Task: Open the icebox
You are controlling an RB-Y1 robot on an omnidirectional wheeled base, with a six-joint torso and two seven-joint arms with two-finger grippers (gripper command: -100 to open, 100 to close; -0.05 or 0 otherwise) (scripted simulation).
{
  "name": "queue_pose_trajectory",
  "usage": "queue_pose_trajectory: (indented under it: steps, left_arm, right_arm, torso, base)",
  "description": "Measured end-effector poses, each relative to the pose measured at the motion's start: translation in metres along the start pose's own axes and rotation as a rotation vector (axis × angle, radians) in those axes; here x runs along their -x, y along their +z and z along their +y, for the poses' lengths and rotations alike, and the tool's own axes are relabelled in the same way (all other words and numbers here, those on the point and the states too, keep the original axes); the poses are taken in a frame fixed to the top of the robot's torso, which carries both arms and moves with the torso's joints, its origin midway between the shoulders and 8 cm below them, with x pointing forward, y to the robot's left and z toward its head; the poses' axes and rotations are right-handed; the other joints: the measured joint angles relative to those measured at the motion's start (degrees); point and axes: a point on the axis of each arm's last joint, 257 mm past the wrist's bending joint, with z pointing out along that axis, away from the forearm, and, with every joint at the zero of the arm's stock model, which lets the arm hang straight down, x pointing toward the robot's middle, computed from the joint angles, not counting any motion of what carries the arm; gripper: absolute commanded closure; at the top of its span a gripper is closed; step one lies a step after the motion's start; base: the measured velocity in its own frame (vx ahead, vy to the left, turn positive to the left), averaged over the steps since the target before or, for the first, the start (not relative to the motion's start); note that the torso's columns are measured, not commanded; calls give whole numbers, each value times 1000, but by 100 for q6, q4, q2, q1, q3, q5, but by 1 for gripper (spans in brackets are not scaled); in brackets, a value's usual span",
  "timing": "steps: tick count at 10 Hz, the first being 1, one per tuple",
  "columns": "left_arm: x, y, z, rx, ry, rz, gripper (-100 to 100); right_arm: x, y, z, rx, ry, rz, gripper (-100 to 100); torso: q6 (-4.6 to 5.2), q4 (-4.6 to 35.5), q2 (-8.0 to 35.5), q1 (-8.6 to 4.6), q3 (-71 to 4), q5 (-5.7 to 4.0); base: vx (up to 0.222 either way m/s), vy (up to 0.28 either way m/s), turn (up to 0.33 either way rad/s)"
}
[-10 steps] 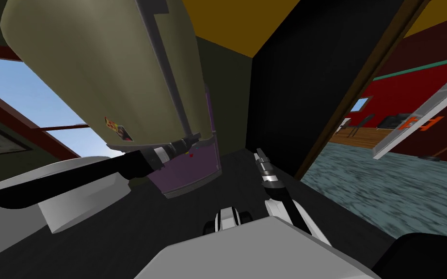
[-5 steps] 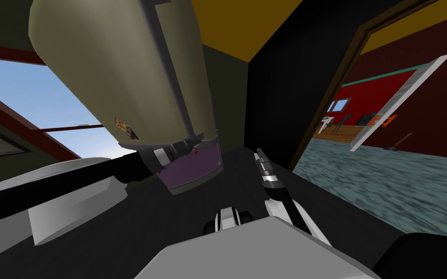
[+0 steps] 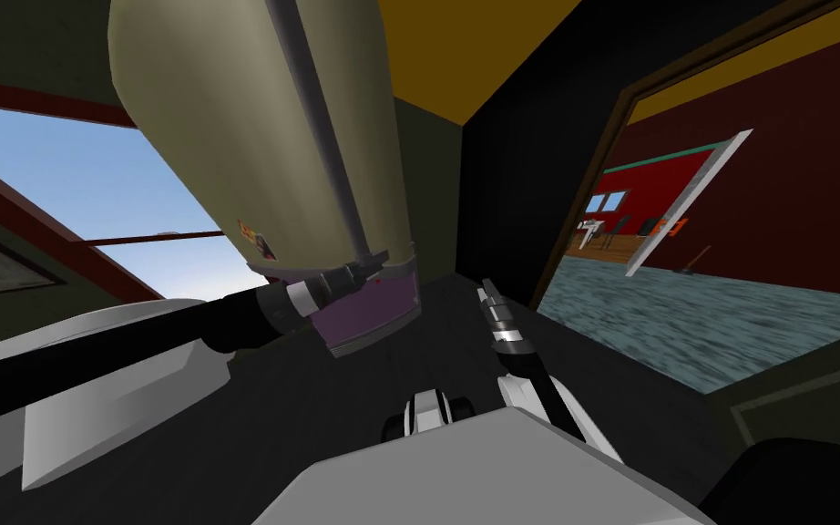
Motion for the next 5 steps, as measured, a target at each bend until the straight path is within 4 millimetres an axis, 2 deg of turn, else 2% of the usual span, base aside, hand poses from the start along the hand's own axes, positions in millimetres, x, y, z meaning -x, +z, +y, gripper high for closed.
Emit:
queue_pose_trajectory:
  steps: [1, 3, 5]
  left_arm:
    - [-3, 0, -5, -12, 0, 9, 100]
    - [-4, 4, 0, -9, -9, 22, 100]
    - [4, 11, 10, -7, -13, 22, 100]
  right_arm:
    - [0, 0, 0, 0, 0, 0, 0]
    - [0, 0, 0, 0, 0, 0, 0]
    - [0, 0, 0, 0, 0, 0, 0]
  torso:
    - [5, 0, 3, 7, 0, -2]
    - [29, -25, -37, -51, -27, -22]
    - [19, -24, -4, -20, 9, -6]
  base:
    - [-124, 124, -59]
    - [-218, 159, -343]
    - [-247, 209, -323]
